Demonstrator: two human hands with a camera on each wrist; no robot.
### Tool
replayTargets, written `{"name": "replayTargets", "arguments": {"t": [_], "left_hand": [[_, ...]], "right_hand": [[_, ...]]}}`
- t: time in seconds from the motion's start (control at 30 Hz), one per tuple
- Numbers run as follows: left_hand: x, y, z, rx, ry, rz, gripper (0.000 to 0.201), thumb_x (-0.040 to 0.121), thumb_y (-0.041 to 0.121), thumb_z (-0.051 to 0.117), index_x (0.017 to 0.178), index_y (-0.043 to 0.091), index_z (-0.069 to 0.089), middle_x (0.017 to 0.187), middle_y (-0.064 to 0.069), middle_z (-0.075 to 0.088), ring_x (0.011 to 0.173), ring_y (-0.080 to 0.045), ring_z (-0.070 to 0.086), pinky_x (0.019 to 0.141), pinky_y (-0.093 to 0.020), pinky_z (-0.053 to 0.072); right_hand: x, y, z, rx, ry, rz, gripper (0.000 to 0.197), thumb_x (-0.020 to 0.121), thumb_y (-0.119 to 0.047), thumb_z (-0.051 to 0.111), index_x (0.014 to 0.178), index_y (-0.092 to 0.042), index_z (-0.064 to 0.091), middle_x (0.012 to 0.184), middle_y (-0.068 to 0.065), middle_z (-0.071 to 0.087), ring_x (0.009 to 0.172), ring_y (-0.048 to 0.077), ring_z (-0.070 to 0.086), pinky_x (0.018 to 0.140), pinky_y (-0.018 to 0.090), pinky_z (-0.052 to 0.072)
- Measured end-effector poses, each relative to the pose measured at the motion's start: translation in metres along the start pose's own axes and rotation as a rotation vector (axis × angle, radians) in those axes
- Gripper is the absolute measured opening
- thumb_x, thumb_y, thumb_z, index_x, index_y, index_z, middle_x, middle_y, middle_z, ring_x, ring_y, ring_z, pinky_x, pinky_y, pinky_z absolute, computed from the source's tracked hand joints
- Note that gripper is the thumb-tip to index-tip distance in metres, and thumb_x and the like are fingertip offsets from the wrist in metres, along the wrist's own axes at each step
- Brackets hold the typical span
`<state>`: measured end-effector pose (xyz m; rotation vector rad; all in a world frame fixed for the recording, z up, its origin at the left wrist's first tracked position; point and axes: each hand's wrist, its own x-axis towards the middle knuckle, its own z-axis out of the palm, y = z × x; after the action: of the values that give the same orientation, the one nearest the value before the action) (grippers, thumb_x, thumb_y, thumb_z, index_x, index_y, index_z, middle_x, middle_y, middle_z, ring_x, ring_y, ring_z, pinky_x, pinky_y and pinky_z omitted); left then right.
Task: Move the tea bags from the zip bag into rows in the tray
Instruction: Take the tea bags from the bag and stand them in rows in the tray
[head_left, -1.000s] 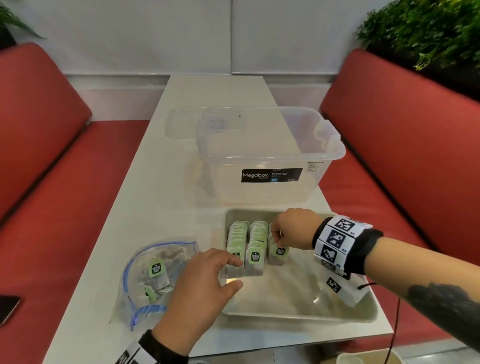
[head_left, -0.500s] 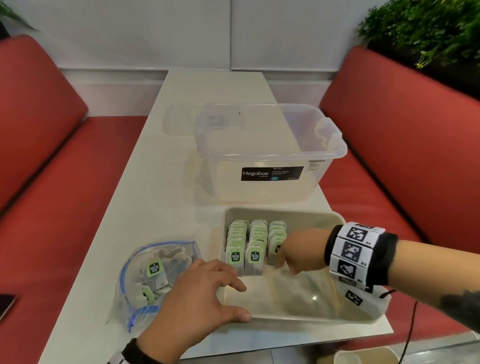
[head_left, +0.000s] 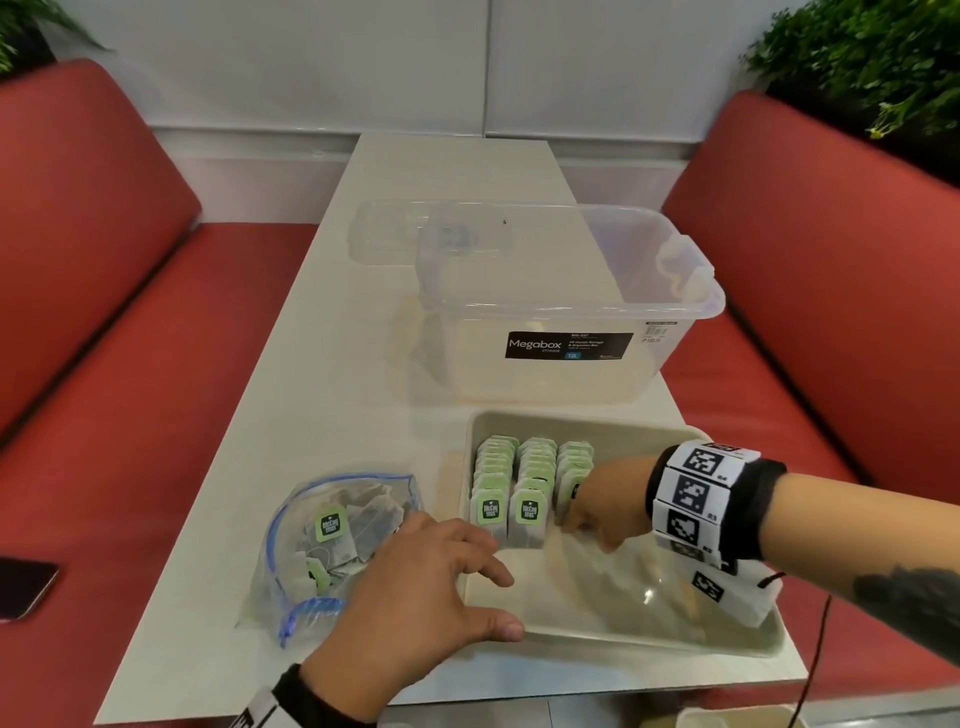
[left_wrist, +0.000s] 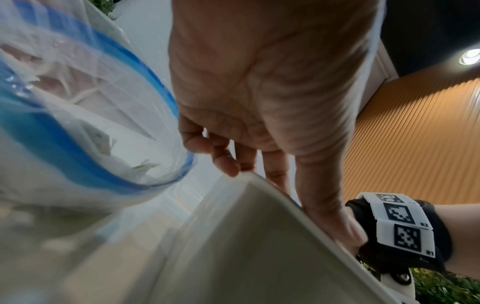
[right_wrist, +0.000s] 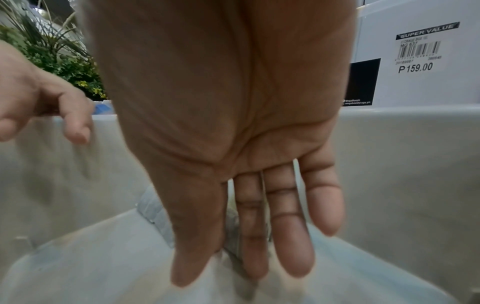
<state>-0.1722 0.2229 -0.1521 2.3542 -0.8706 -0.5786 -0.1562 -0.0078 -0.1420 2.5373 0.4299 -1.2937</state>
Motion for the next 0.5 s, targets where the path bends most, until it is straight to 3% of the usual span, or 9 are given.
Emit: {"name": "replayTargets", "arguments": {"t": [0.1,0.2,0.27,0.3,0.33,0.4,0.47,0.5], "left_hand": [[-0.002,-0.001,-0.002,-0.031,0.109,0.038,0.033,0.059,0.064,0.071,0.086,0.047,0.069,0.106,0.042,0.048,0.104,0.009,0.031,0.087,-0.019,0.034],[-0.008,-0.016,-0.013,-0.075,0.472,0.061,0.009,0.067,0.044,0.073,0.073,0.044,0.066,0.1,0.039,0.054,0.1,0.004,0.04,0.083,-0.024,0.036],[-0.016,-0.034,-0.026,-0.017,0.717,0.012,0.021,0.066,0.019,0.073,0.063,0.038,0.065,0.104,0.029,0.058,0.1,-0.008,0.043,0.084,-0.028,0.035],[-0.021,-0.043,-0.033,0.022,0.773,-0.047,0.032,0.065,0.008,0.074,0.06,0.038,0.064,0.108,0.023,0.059,0.104,-0.014,0.043,0.087,-0.028,0.031],[-0.026,-0.052,-0.039,0.072,0.794,-0.111,0.04,0.064,0.0,0.075,0.059,0.038,0.064,0.113,0.015,0.06,0.109,-0.02,0.042,0.09,-0.027,0.026],[-0.035,-0.072,-0.044,0.139,0.724,-0.215,0.036,0.066,-0.001,0.076,0.063,0.034,0.069,0.124,0.002,0.058,0.118,-0.028,0.038,0.094,-0.024,0.023],[-0.041,-0.089,-0.043,0.167,0.597,-0.3,0.028,0.07,0.007,0.076,0.084,0.032,0.074,0.134,-0.003,0.052,0.124,-0.029,0.039,0.097,-0.028,0.028],[-0.042,-0.096,-0.041,0.175,0.547,-0.328,0.034,0.073,0.01,0.074,0.1,0.03,0.072,0.138,-0.002,0.05,0.125,-0.028,0.041,0.098,-0.031,0.032]], "right_hand": [[-0.012,-0.002,-0.003,0.095,0.013,0.008,0.051,0.09,-0.022,0.058,0.139,-0.024,0.044,0.131,-0.002,0.055,0.12,0.02,0.05,0.091,0.022,0.034],[-0.028,-0.006,-0.013,0.174,0.085,0.049,0.041,0.089,-0.028,0.061,0.13,-0.026,0.054,0.116,-0.007,0.061,0.108,0.014,0.054,0.083,0.019,0.033],[-0.041,-0.01,-0.025,0.23,0.208,0.083,0.032,0.088,-0.029,0.061,0.119,-0.028,0.061,0.09,-0.017,0.057,0.084,0.006,0.052,0.072,0.014,0.034],[-0.047,-0.014,-0.032,0.261,0.29,0.092,0.026,0.087,-0.029,0.061,0.113,-0.028,0.064,0.08,-0.019,0.053,0.074,0.003,0.048,0.066,0.014,0.035],[-0.053,-0.019,-0.04,0.285,0.373,0.092,0.022,0.086,-0.03,0.061,0.108,-0.028,0.065,0.075,-0.018,0.052,0.071,0.003,0.047,0.064,0.015,0.036],[-0.064,-0.037,-0.054,0.359,0.512,0.051,0.016,0.087,-0.032,0.06,0.1,-0.028,0.068,0.08,-0.013,0.06,0.075,0.007,0.053,0.069,0.021,0.041],[-0.068,-0.066,-0.067,0.503,0.631,-0.032,0.015,0.087,-0.033,0.06,0.098,-0.027,0.068,0.089,-0.009,0.064,0.078,0.007,0.054,0.068,0.019,0.04],[-0.066,-0.084,-0.071,0.567,0.678,-0.078,0.016,0.088,-0.032,0.06,0.099,-0.026,0.069,0.092,-0.007,0.066,0.078,0.007,0.055,0.067,0.017,0.038]]}}
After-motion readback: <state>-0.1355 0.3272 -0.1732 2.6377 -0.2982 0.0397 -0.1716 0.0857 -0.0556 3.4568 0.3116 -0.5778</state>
